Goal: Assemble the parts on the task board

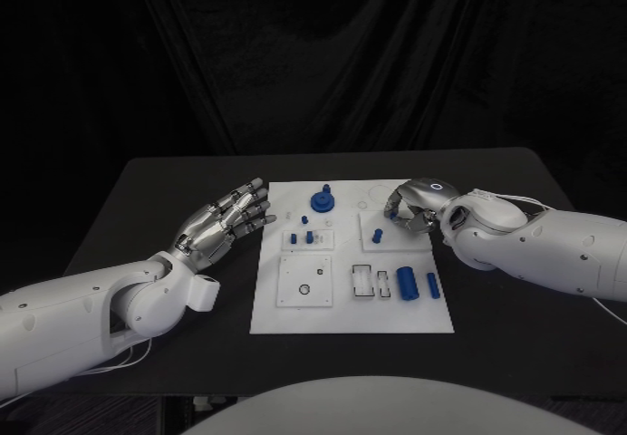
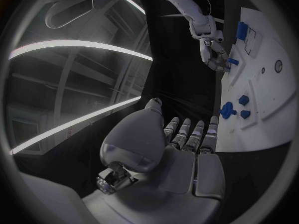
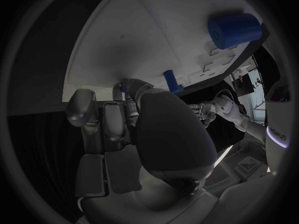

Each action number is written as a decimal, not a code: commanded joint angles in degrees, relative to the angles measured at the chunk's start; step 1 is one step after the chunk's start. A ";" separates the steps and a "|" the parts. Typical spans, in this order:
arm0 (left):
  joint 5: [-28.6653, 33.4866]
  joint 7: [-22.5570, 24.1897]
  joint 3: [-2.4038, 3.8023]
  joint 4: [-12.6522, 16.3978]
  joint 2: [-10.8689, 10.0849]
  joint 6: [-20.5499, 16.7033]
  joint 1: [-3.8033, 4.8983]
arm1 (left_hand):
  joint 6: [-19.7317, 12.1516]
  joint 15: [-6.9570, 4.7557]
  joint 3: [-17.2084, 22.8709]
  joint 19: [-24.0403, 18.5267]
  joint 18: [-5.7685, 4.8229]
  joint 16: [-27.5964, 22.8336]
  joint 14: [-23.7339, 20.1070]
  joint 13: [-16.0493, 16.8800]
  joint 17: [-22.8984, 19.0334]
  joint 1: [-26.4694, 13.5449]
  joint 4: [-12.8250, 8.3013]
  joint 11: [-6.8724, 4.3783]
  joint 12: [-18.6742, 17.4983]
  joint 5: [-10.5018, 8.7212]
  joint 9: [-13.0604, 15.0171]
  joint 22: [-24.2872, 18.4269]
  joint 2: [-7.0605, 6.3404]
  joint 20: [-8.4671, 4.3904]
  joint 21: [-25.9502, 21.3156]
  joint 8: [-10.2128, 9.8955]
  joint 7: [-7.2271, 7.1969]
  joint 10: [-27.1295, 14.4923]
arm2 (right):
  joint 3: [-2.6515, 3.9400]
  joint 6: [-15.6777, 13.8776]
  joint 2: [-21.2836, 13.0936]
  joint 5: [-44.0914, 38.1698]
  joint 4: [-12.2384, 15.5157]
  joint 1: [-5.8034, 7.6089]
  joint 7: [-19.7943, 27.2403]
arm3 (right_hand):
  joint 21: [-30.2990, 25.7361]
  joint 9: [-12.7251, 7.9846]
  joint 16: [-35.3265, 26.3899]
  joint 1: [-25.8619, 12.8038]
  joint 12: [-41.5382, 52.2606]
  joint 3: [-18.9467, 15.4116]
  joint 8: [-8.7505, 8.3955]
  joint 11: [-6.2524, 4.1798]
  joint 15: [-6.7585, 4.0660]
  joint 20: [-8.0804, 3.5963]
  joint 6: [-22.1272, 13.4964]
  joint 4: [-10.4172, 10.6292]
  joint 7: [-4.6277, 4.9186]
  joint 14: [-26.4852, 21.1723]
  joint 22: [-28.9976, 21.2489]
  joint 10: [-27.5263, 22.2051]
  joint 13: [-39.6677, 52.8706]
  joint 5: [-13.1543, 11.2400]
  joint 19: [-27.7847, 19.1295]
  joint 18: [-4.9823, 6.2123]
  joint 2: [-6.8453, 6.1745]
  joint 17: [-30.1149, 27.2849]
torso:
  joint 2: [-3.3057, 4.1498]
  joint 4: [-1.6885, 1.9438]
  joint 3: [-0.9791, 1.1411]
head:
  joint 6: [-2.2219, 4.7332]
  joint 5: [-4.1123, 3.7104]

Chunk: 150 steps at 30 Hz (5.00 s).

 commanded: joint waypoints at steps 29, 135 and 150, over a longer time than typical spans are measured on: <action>0.10 7.68 0.04 -0.73 0.22 1.22 -1.61 | 0.45 0.50 0.81 0.90 -0.80 0.46 0.04 0.04 0.10 1.60 -1.06 -0.17 0.53 1.35 0.13 0.28 0.06 0.06 0.61 0.23 1.36 -0.60 | -0.07 -3.71 -1.78 -0.37 2.58 0.33 -0.01 | 1.74 1.33 0.70 -1.26 -0.26 1.73 0.46 -0.06 -0.38 -0.35 -0.02 -0.08 0.36 0.82 7.53 1.64 -0.95 -1.61 1.02 -0.97 -0.94 0.82 | 0.00 0.01 -0.01 | 0.00 0.60; 0.10 6.33 0.05 -1.85 1.05 2.13 -2.88 | 0.38 0.67 1.67 0.91 -1.17 0.41 -0.13 0.06 0.08 1.86 -1.35 0.24 0.82 1.69 0.12 -0.06 0.76 0.00 0.48 0.22 1.96 -0.58 | -0.09 0.17 6.02 -3.76 15.02 -3.92 -0.44 | 4.96 2.25 2.93 -1.41 -1.34 3.28 -0.04 -0.23 -0.54 -0.52 -0.12 -0.91 0.31 2.54 8.38 3.40 -2.28 -2.57 2.76 -1.56 -1.74 4.27 | 0.00 0.02 -0.06 | 0.00 3.65; 0.10 6.02 0.05 -2.00 1.20 2.11 -3.06 | 0.33 0.71 1.82 0.96 -1.20 0.60 -0.09 0.06 0.11 1.91 -1.41 0.18 0.79 1.76 0.12 0.00 0.85 0.00 0.51 0.22 2.19 -0.60 | -0.09 0.60 6.63 -3.76 14.42 -4.50 -0.26 | 4.77 2.24 2.87 -1.39 -1.52 3.42 -0.26 -0.16 -0.51 -0.52 -0.37 -1.02 0.38 2.49 8.32 3.28 -2.40 -2.62 2.68 -1.52 -1.72 4.12 | 0.01 0.03 -0.10 | 0.00 3.63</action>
